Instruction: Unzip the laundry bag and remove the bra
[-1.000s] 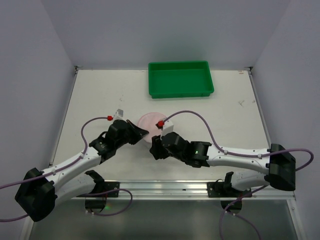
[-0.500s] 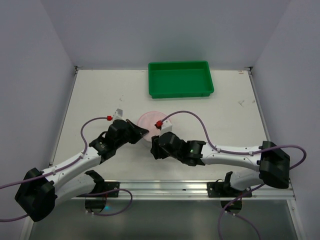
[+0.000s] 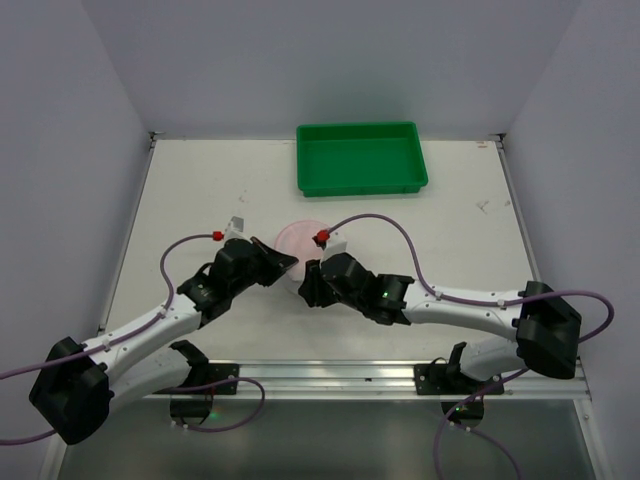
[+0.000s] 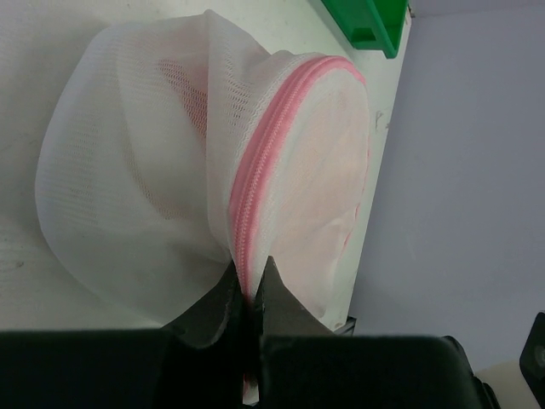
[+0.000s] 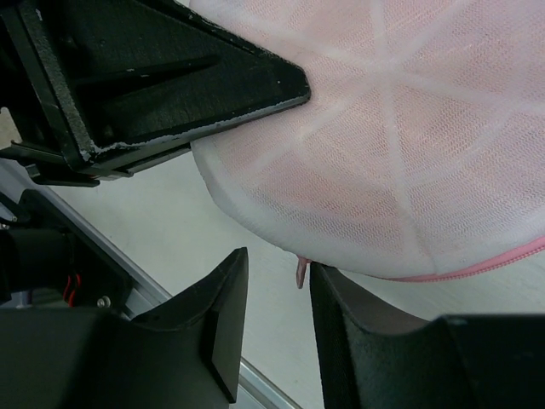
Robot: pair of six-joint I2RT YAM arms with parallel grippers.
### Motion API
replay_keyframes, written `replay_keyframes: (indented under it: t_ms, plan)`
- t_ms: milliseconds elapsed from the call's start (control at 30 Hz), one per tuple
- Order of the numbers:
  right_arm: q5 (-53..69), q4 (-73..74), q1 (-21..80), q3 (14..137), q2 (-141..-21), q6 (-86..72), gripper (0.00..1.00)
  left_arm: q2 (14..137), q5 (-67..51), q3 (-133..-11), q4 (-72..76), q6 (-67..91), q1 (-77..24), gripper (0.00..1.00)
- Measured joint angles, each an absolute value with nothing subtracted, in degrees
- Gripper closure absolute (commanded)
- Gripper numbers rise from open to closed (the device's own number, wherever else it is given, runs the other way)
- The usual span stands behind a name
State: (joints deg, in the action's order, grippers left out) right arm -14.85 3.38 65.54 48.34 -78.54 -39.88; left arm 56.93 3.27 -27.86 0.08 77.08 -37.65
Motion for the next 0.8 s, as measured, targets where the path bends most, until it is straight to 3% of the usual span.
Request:
replay_keyframes:
  t_ms: [267,400,500,800]
  plan:
    - [-13.93,2.98,64.1,48.16,-78.81,-41.8,0.68,55.79,3.86,-27.44,0.64,77.45,-37.63,1.0]
    - [-14.0,3.01,63.92,48.05,-78.81,-42.48,0.8,55.77,3.86,-27.31,0.78,77.45,-37.63,1.0]
    - [-14.0,2.96,63.53,47.33,-78.76,-42.52,1.0,55.77,3.84,-27.31,0.8,77.43,-37.63,1.0]
    - [-13.76,3.75,61.14,42.41,-72.84,-40.99,1.0,55.77,4.27,-27.29,0.21,74.15,-37.47,1.0]
